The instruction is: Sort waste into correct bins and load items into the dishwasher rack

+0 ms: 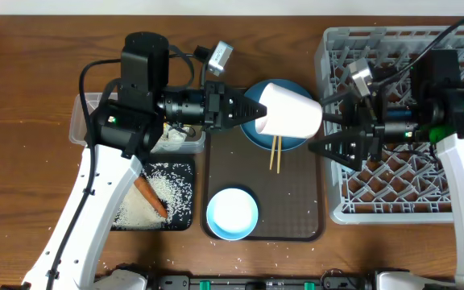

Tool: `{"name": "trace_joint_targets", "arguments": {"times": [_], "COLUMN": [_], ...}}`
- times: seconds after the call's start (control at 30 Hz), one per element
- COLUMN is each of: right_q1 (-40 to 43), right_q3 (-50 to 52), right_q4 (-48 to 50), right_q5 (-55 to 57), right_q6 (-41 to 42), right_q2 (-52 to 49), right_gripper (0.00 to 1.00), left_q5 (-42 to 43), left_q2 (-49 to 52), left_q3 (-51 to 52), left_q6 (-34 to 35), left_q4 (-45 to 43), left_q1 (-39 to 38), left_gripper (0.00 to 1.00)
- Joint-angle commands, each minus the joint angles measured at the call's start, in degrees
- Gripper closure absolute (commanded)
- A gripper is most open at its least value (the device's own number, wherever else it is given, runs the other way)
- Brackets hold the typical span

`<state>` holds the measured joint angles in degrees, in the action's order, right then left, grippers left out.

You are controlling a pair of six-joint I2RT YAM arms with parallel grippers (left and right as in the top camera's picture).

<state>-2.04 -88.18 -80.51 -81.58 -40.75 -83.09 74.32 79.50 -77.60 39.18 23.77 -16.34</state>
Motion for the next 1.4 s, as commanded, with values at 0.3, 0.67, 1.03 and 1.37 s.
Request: {"name": "trace_joint_targets", "arguments": {"times": [0.3,0.67,1.03,1.37], "right_q1": [-2.14,-2.97,-2.97,-2.86], "right_q3": [-0.63,-0.63,-0.63,-0.63], "right_q4": [4.61,7.56,8.48,12.57], "right_q5": [-4.94,-4.55,-2.60,5.11], "right_q6": [0.68,2.19,2.16,9.42], "right_q2": [0.35,0.35,0.35,0.35], "right_gripper": [0.13,0.35,0.49,0.51], "left_q5": [-0.42,-0.42,-0.44,-1.49], "left_q2": [-0.11,-0.11,-0.11,-0.11], "left_q3": [-0.52,-0.52,-0.52,-0.52], "left_q6": [-0.74,-0.74,-1.11,-3.56], "left_q4": [-0.22,-0.22,-0.22,-0.22], "left_q1": [-0.15,-0.15,-0.15,3.39], "left_gripper": [0.94,0.94,0.87,0.69]}}
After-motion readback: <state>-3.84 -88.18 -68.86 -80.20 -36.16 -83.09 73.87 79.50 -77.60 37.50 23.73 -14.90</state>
